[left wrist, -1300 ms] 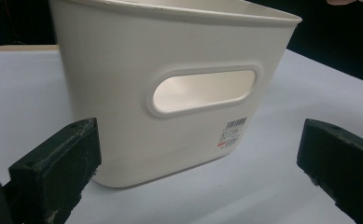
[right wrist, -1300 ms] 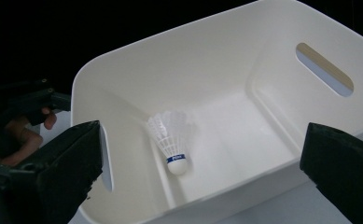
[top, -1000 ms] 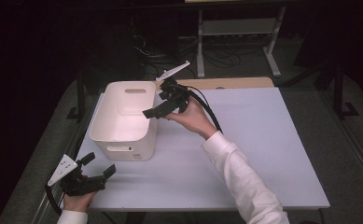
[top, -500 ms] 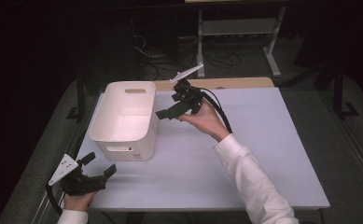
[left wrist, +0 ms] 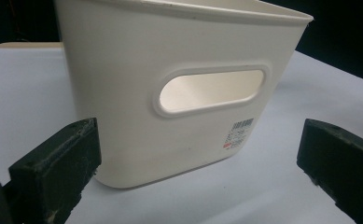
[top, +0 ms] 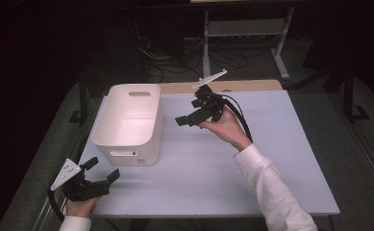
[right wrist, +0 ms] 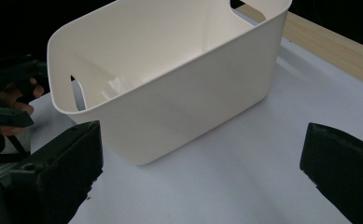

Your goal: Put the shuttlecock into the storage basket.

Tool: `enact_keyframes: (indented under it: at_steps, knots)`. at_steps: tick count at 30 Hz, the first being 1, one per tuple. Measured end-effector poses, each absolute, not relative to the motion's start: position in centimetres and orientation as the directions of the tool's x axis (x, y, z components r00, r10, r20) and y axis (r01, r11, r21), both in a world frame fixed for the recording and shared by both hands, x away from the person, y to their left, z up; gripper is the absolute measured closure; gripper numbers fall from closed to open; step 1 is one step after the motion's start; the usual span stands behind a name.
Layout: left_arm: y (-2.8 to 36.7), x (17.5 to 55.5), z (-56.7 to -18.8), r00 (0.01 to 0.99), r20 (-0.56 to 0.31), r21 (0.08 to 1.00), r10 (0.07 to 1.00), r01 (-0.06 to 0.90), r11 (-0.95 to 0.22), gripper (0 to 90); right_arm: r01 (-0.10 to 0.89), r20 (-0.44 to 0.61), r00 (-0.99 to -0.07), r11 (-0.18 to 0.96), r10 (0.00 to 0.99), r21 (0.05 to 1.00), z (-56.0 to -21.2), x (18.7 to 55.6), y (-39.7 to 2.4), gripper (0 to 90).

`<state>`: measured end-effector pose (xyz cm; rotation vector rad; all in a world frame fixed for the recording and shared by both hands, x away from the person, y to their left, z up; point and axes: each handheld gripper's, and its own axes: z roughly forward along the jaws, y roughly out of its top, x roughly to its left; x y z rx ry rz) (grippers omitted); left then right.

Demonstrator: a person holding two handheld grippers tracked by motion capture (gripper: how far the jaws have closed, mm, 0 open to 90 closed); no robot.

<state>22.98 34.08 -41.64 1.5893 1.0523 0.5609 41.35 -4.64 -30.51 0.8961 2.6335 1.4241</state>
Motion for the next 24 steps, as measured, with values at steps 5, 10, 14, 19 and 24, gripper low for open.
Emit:
enact_keyframes:
  at_steps: [5, 10, 14, 19, 24]
  knots:
    - [34.0, 23.0, -41.7, 0.496, -0.17, 0.941, 0.852, 0.338, -0.008, 0.0, 0.462, 0.216, -0.835, 0.432, 0.506, 0.775, -30.9, 41.2, -5.4, 0.0]
    - [34.1, 23.0, -41.7, 0.496, -0.168, 0.941, 0.852, 0.339, -0.012, 0.0, 0.485, 0.243, -0.826, 0.422, 0.508, 0.766, -31.2, 41.0, -6.0, 0.0]
    - [34.0, 23.0, -41.7, 0.496, -0.168, 0.94, 0.852, 0.341, -0.013, 0.0, 0.492, 0.255, -0.823, 0.411, 0.508, 0.767, -31.5, 40.8, -6.6, 0.0]
    - [34.0, 23.0, -41.7, 0.495, -0.166, 0.94, 0.853, 0.342, -0.015, 0.0, 0.497, 0.265, -0.82, 0.402, 0.507, 0.769, -31.8, 40.6, -7.4, 0.0]
    - [34.0, 23.0, -41.7, 0.493, -0.17, 0.94, 0.853, 0.341, -0.01, 0.0, 0.491, 0.261, -0.825, 0.405, 0.502, 0.771, -32.2, 40.3, -8.0, 0.0]
